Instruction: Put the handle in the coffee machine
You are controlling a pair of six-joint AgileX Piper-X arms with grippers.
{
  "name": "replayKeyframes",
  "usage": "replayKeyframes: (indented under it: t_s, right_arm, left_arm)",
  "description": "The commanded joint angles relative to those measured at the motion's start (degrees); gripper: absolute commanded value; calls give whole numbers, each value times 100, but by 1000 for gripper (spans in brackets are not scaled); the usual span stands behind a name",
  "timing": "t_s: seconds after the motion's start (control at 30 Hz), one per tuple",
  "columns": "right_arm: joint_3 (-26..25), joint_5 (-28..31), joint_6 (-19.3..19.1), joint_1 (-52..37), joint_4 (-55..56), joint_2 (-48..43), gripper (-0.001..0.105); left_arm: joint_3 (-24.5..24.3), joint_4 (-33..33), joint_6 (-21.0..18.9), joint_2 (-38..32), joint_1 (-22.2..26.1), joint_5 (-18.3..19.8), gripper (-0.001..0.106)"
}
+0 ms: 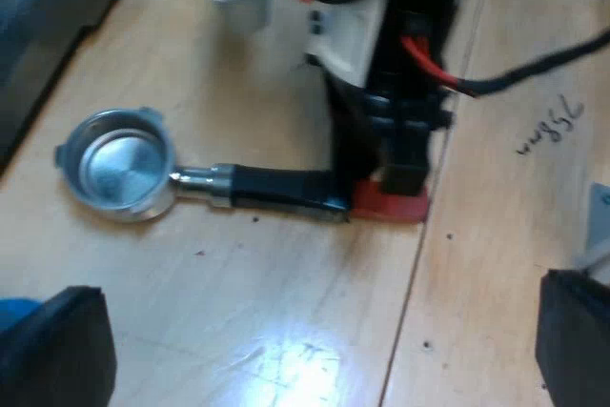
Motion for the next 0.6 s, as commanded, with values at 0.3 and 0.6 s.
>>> replayKeyframes:
  t_s: [0.3, 0.6]
  right_arm:
    - [2, -69, 582, 385, -1569, 396, 0]
    - [-356, -349, 815, 385, -2593, 1121, 0]
  left_arm:
    - [-16, 601, 73, 4, 518, -171, 90]
    - [-16, 745, 247, 4, 608, -288, 90]
